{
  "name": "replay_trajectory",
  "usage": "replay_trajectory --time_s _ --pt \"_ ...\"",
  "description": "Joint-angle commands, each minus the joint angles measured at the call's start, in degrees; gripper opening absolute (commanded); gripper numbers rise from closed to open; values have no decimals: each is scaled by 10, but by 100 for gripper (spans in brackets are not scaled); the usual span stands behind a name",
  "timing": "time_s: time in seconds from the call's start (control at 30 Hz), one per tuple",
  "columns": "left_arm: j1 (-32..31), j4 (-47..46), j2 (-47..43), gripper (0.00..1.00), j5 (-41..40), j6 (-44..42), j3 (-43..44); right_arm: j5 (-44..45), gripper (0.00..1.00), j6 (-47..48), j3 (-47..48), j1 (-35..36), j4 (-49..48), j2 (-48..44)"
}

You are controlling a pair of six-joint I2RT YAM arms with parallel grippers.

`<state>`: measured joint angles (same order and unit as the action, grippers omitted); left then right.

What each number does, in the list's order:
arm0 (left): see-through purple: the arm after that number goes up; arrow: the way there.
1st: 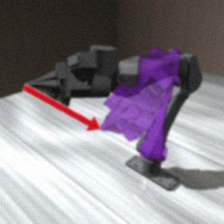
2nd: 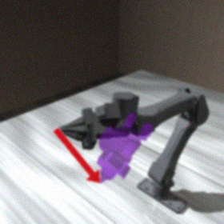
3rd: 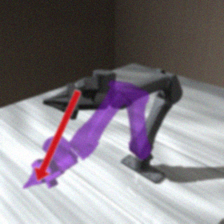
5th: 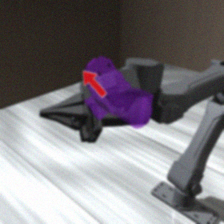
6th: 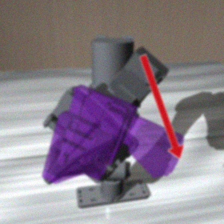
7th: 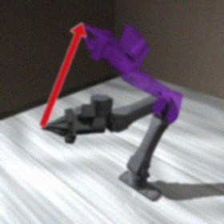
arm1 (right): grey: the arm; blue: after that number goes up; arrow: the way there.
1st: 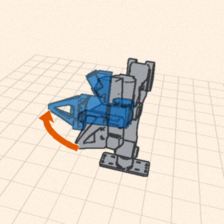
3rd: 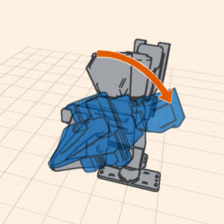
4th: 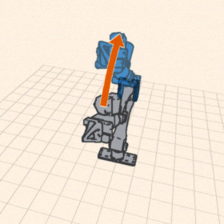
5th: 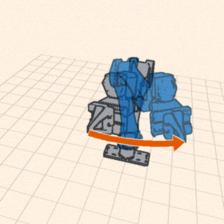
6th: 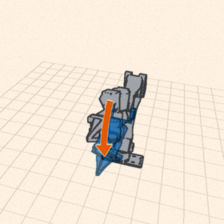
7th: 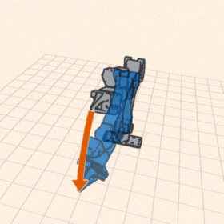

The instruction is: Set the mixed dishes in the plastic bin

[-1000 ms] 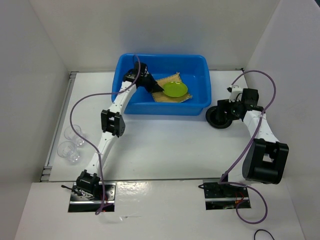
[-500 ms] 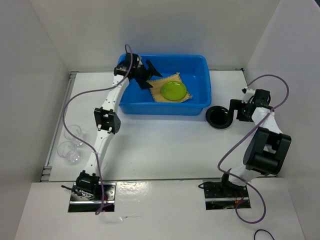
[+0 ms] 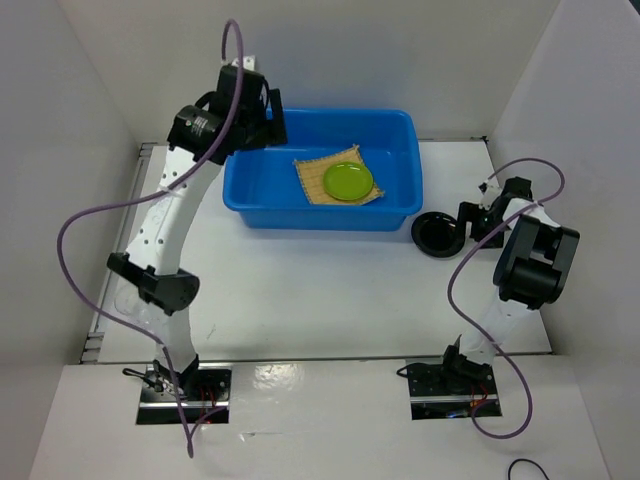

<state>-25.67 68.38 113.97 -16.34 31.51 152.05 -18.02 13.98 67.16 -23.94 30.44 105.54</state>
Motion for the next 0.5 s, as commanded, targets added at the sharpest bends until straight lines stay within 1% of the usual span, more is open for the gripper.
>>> replay_trajectory --time_s 0.0,0.03,0.07,0.1,0.13,0.17,0.2,0.27,0.33,0.37,0.43,0.47 --pt "0 -51 -42 92 -175 -68 -226 -25 87 0 31 -3 23 55" --pt "12 -125 -107 92 -153 -79 -288 -25 87 0 45 -3 23 65" --pt "23 -161 -144 92 -130 -95 -351 -25 85 0 45 -3 23 73" --pt "36 -194 -213 92 -108 -95 -409 -25 81 -5 52 -3 16 85" --pt "61 -247 -245 94 -72 -104 -510 -25 69 -5 59 -3 16 92" --pt "71 -268 -271 94 -63 -109 -554 -25 62 -5 59 -3 16 99" --pt "78 -285 -317 94 -63 -117 -593 -25 56 -5 69 -3 23 106" --pt "84 -321 -350 94 -63 -117 -676 -25 41 -5 69 -3 23 111" --pt "84 -333 -375 90 -63 -112 -711 -25 35 -5 69 -3 23 111" --pt "90 -333 -375 90 -88 -107 -723 -25 27 -5 69 -3 23 111" --pt "95 -333 -375 87 -98 -86 -757 -25 19 -11 69 -3 29 111" --pt "109 -342 -375 85 -98 -86 -766 -19 14 -11 69 -3 29 111"
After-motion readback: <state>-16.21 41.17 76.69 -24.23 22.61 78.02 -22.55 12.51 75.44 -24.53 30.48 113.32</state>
